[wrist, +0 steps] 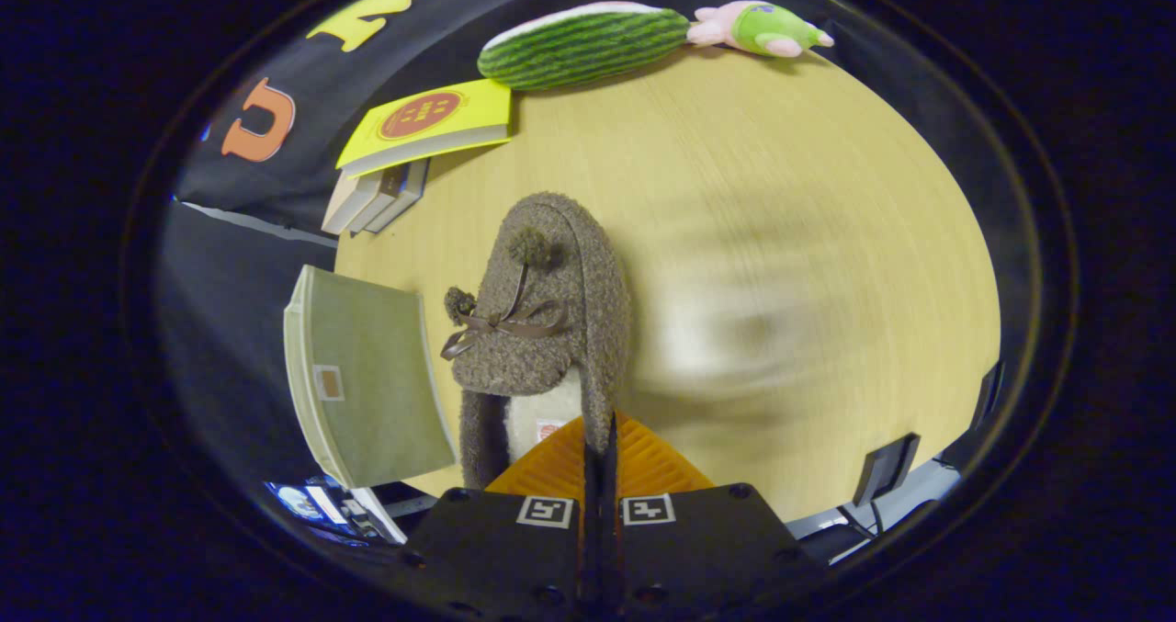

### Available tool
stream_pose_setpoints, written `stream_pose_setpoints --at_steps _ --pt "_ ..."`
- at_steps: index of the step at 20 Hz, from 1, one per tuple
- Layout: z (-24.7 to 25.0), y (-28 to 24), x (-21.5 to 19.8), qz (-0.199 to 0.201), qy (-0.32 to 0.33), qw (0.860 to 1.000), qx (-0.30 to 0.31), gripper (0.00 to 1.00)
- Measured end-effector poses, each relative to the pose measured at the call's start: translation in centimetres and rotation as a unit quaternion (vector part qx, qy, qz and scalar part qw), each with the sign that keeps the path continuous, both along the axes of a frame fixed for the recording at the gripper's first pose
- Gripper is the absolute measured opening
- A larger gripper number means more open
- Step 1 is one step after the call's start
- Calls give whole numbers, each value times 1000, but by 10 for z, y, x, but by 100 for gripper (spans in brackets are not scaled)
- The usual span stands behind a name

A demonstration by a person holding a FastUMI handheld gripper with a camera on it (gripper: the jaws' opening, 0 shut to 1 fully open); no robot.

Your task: Open the storage box then place both shoes into the box .Put the left shoe in first, then the right shoe, with the right side of both shoes facing outward in a uniform manner.

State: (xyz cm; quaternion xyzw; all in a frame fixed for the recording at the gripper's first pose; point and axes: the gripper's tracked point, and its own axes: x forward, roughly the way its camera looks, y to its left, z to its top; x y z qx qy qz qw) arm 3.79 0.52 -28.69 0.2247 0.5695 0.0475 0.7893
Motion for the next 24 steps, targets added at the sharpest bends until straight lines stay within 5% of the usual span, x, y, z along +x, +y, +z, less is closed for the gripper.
stream_pose_setpoints --at_steps 13,24 --pt "146 223 0 15 -113 993 44 6" --pt "87 287 1 18 -85 996 -38 6"
